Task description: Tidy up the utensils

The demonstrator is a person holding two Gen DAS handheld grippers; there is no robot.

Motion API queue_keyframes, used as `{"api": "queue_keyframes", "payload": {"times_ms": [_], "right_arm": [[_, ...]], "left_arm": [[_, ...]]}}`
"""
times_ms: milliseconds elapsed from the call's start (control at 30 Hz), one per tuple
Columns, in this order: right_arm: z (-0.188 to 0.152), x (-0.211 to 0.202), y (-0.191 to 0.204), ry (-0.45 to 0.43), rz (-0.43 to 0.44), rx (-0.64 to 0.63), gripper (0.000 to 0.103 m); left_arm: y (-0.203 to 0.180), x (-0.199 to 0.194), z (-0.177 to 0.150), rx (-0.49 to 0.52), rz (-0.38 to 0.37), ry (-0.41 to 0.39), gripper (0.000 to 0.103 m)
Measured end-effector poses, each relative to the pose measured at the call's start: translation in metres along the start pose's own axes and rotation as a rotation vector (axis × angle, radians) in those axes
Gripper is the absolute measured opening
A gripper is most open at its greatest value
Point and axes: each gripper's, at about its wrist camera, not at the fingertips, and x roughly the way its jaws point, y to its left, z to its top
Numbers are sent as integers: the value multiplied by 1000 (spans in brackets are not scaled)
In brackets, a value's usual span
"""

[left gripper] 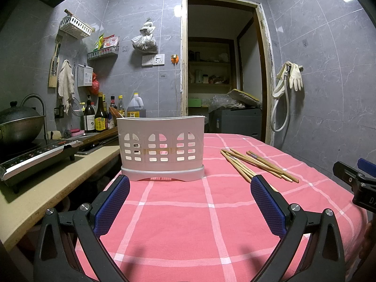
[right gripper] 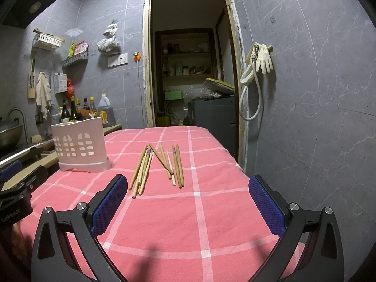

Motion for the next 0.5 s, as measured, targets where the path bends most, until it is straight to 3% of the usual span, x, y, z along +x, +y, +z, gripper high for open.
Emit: {"api": "queue_keyframes", "payload": {"times_ms": [500], "right_arm": [[0,3,-4,3,0,4,103]], "left_arm": [[0,-1,0,1,1,4,101]]}}
